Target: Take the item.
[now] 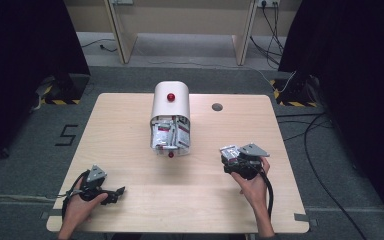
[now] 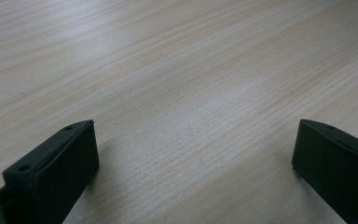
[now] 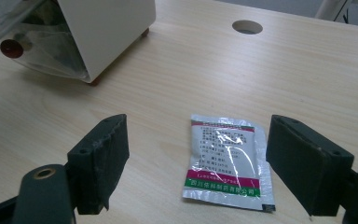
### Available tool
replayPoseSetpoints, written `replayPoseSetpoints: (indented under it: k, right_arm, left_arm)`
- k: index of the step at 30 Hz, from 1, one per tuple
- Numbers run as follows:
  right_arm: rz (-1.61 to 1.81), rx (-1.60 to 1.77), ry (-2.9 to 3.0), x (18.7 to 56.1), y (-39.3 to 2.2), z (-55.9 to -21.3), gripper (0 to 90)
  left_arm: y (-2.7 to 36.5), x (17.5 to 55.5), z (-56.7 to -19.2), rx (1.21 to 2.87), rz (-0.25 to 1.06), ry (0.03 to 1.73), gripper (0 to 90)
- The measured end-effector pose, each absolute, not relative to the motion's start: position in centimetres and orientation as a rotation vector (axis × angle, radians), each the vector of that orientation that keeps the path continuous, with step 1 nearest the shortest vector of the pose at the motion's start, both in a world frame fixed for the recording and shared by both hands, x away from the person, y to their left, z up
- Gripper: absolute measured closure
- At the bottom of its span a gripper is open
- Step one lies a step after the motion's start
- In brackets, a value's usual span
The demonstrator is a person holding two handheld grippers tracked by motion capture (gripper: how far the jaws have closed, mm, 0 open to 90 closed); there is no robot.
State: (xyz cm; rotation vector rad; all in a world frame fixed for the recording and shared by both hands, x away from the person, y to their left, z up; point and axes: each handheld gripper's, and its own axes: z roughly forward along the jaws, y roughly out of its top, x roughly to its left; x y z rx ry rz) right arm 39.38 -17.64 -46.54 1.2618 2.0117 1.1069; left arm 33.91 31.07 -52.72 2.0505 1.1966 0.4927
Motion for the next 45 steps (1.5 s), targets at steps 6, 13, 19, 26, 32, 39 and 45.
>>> replayPoseSetpoints:
  k: [6,13,19,26,32,39,45]
  right_arm:
    - [1.108,1.236,2.027,38.6,-17.5,-46.5,22.1]
    - [1.113,1.23,2.039,37.7,-17.8,-46.7,22.1]
    - [1.119,1.222,2.047,37.1,-18.0,-46.9,22.0]
    - [1.14,1.21,2.04,36.5,-18.2,-46.9,20.5]
    - [1.157,1.2,2.034,35.9,-18.3,-46.9,19.0]
    - [1.161,1.2,2.042,35.3,-18.4,-47.5,18.4]
    - [1.157,1.2,2.051,34.6,-18.4,-48.3,18.4]
  left_arm:
    - [31.1,33.9,-52.7,2.05,0.492,1.197,0.0]
    - [31.1,33.9,-52.7,2.051,0.492,1.197,0.0]
    - [31.1,33.9,-52.7,2.051,0.492,1.196,0.0]
    - [31.1,33.9,-52.7,2.052,0.492,1.198,0.0]
    - [31.1,33.9,-52.7,2.05,0.492,1.197,0.0]
    - [31.1,33.9,-52.7,2.05,0.492,1.197,0.0]
    - [31.1,33.9,-52.7,2.051,0.492,1.197,0.0]
